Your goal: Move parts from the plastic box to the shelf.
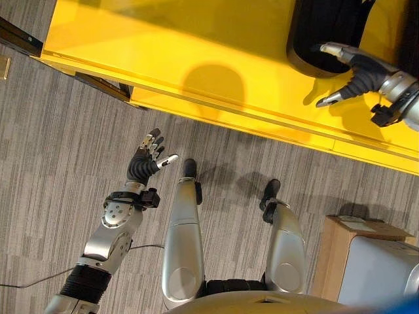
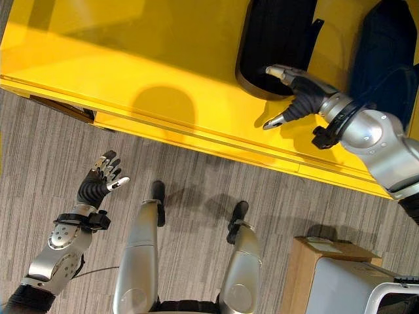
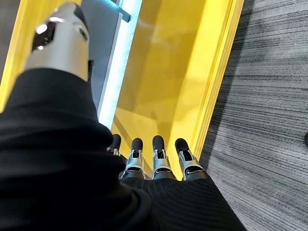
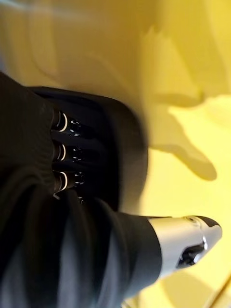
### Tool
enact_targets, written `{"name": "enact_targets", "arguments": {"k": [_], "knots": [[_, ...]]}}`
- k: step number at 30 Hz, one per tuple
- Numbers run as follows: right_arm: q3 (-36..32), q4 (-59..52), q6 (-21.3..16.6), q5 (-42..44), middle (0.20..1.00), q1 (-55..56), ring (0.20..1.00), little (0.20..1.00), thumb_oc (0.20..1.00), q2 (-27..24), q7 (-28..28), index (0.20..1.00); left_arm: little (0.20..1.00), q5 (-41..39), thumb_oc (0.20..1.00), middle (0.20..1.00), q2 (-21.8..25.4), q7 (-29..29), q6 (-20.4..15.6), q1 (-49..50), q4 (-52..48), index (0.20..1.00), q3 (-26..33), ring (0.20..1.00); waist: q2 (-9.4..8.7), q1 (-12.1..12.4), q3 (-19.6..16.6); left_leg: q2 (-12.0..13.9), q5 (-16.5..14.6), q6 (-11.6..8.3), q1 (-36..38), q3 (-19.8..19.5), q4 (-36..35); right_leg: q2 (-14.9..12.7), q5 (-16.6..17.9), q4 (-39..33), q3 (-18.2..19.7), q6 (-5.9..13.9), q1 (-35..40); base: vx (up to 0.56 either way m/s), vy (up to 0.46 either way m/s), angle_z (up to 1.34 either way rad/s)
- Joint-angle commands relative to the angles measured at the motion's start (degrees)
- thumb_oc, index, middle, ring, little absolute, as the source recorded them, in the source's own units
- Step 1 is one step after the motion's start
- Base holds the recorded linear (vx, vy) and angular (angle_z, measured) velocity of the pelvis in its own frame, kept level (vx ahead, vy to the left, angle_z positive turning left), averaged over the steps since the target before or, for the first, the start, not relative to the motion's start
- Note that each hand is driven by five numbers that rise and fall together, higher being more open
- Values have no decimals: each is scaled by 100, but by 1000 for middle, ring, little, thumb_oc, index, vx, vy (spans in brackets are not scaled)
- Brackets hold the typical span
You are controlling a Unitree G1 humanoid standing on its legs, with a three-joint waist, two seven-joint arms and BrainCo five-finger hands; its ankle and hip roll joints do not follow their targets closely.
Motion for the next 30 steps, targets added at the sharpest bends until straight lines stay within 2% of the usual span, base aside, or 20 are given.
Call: {"name": "enact_targets", "arguments": {"k": [1,4,11,14,15,18,19,20,22,24,25,27,28,30], "knots": [[-475,-57,-211,21,1000,-123,1000,1000,1000,-303,-290,1000,1000,57,1000,1000,-43,-50,-254,295,-502,1000,235,1000,-30,18,-222,208,190,-215,32,-135,-298,-29,-192,576,59,-39,234,0,0,0],[-705,-44,-251,95,1000,-106,1000,1000,1000,-581,-400,1000,1000,30,1000,1000,-16,-90,-249,360,-512,1000,248,1000,-45,-4,-255,216,192,-224,56,-131,-304,-30,-188,585,76,-26,232,0,0,0],[-866,-148,-437,363,1000,-186,1000,1000,1000,-822,-517,1000,1000,-9,1000,1000,-16,-97,-288,419,-527,1000,305,1000,-79,-66,-307,246,189,-244,73,-130,-289,0,-191,596,101,-22,236,0,0,0],[-1096,-249,-509,470,1000,23,1000,1000,1000,-822,-543,1000,1000,-26,1000,1000,-42,-91,-295,427,-518,1000,326,1000,-89,-85,-324,247,192,-248,94,-128,-298,6,-199,601,103,-24,250,0,0,0],[-1367,-409,-648,744,1000,309,1000,1000,1000,-732,-531,1000,1000,-36,1000,1000,-101,-77,-315,440,-499,1000,375,1000,-89,-137,-348,251,195,-250,120,-130,-304,11,-204,600,111,-26,269,0,-12,-4],[-1882,-475,-704,928,1000,934,1000,1000,1000,-546,-544,1000,1000,-35,1000,1000,-109,-76,-330,429,-478,1000,379,1000,-101,-143,-374,250,197,-249,175,-134,-332,14,-213,593,106,-21,313,5,-16,0],[-2346,-600,-815,1195,1000,1516,1000,1000,1000,-286,-558,1000,1000,-40,1000,1000,-148,-69,-358,454,-483,1000,431,1000,-98,-189,-419,259,203,-258,247,-140,-371,25,-218,572,100,-15,373,13,-39,0],[-2463,-632,-812,1195,1000,1637,1000,1000,1000,-278,-553,1000,1000,-40,1000,1000,-127,-70,-357,450,-487,1000,415,1000,-107,-166,-417,257,204,-258,251,-141,-374,23,-218,570,97,-15,379,31,-61,0],[-3332,-957,-1039,1435,1000,2646,1000,1000,1000,361,-635,1000,1000,-82,1000,1000,-188,-64,-386,498,-524,1000,471,1000,-83,-212,-518,278,210,-265,413,-148,-438,59,-224,492,92,2,532,43,-62,-3],[-3696,-1215,-1100,1543,1000,3121,1000,1000,1000,815,-607,1000,1000,-91,1000,1000,-193,-78,-383,541,-528,1000,481,1000,-64,-213,-580,291,226,-278,566,-148,-515,88,-241,416,72,9,687,10,-65,-9],[-3922,-1345,-1181,1604,1000,3442,1000,1000,1000,1226,-704,1000,1000,-114,1000,1000,-230,-68,-401,556,-494,1000,490,1000,-41,-228,-616,282,417,-233,626,-118,-651,87,-110,293,22,-27,753,-13,-52,-9],[-4107,-1584,-1187,1548,1000,3812,1000,1000,1000,1663,-620,1000,1000,-129,1000,1000,-245,-91,-392,617,-474,1000,527,1000,14,-260,-706,292,470,-241,838,-121,-842,101,-100,153,-7,-10,955,51,-64,-6],[-4123,-1686,-1271,1648,1000,4144,1000,1000,1000,2277,-638,1000,1000,-121,1000,1000,-309,-102,-394,655,-405,1000,518,1000,69,-290,-799,314,578,-268,1063,-124,-1076,117,-87,-16,-74,-3,1153,74,-77,-4],[-4108,-1767,-1226,1605,1000,4256,1000,1000,1000,2472,-558,1000,1000,-95,1000,1000,-314,-138,-359,701,-396,1000,552,1000,91,-303,-851,337,634,-286,1181,-128,-1215,136,-89,-110,-92,3,1261,58,-77,7]]}}
